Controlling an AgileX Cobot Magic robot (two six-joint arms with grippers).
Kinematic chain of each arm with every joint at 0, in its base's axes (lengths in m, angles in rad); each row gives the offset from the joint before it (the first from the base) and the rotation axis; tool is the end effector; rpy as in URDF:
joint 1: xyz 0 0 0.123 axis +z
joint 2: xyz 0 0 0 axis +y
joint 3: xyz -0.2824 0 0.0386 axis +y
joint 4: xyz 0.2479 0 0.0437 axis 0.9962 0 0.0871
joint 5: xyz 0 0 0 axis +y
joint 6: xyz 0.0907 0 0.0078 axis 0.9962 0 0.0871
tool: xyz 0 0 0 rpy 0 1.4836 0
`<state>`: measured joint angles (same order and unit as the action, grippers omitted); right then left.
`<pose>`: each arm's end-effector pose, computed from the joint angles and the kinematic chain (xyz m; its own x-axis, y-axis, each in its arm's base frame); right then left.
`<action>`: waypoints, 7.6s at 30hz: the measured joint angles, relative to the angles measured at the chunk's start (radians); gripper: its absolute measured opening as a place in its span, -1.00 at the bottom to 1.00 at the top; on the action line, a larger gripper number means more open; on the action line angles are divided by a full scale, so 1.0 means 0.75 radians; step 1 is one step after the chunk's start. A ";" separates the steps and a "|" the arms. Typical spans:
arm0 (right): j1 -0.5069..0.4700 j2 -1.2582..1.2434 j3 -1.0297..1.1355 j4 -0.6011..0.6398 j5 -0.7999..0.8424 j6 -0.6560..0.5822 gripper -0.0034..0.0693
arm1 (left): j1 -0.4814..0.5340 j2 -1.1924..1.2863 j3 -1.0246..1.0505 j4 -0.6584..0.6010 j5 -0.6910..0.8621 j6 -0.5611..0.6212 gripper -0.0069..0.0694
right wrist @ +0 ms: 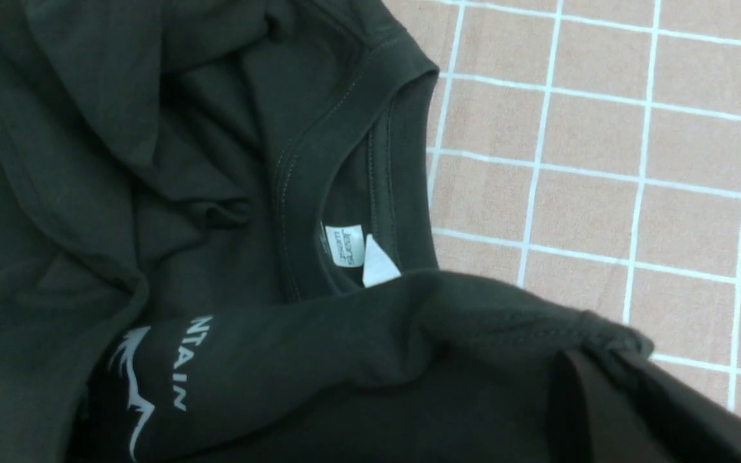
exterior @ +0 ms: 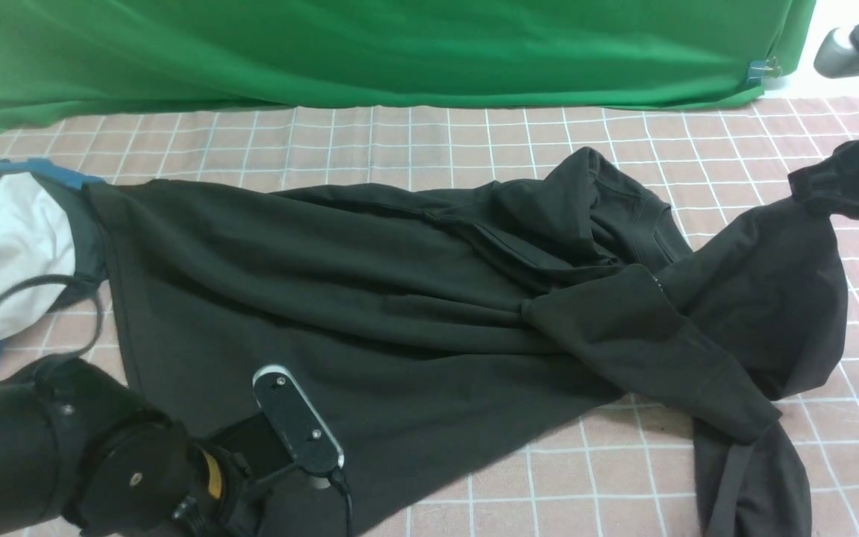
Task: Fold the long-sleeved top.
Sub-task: Spread the long sleeves with your arms and place them on the tabletop
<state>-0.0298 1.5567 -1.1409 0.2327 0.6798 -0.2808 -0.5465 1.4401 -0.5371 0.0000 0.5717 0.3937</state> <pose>0.3282 0.0034 0.2701 -0.8295 -0.0727 -0.5538 -0.1317 0.9890 0.0674 0.1758 -0.1069 0.1509 -0.5764 0.7996 -0.1683 0.8022 0.5930 0.0699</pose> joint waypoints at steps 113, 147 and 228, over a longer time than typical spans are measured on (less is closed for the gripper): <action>-0.130 -0.591 0.319 0.009 0.208 0.000 -0.82 | 0.501 -0.600 -0.425 -0.283 0.570 0.083 -0.73; -0.129 0.155 0.175 -0.034 -0.290 0.097 -0.70 | 0.498 -0.437 -0.099 -0.276 0.139 0.087 -0.73; 0.003 -0.099 -0.067 -0.241 0.361 0.457 0.67 | 0.498 -0.380 -0.099 -0.417 0.106 0.139 -0.73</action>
<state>-0.0275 1.4822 -1.1911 0.0515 0.9506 0.0617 -0.1728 1.1550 -0.6117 -0.3129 0.6514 0.4980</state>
